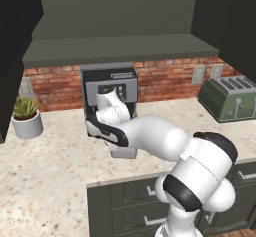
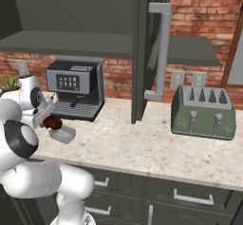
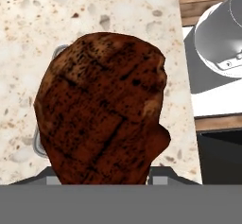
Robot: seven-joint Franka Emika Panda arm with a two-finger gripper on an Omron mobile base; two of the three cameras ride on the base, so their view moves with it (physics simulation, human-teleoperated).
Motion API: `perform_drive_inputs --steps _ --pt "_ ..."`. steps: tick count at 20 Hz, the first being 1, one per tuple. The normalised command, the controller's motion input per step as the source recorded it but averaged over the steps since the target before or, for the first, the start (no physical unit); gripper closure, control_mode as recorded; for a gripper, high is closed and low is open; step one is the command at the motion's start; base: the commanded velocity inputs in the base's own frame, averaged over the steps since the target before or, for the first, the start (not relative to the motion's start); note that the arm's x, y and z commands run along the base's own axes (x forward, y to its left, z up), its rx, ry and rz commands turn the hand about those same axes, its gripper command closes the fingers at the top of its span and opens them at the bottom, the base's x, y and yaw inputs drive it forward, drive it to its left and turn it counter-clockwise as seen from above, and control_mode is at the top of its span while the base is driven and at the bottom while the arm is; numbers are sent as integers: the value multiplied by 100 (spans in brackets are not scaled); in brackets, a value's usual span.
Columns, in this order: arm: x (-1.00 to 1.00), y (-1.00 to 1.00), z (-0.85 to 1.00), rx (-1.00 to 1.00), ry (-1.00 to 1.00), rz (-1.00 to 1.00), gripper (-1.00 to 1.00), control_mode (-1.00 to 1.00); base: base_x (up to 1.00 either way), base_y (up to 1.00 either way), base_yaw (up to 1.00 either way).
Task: Retrieve the tupperware from the cabinet, then place the raw meat into the tupperware to avoid contamination.
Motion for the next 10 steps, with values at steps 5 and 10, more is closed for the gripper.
perform_drive_inputs --steps 5,10 --pt "20 0 -2 0 11 0 100 -100 0 0 0" --pt "0 0 -9 0 1 -2 100 -100 0 0 0"
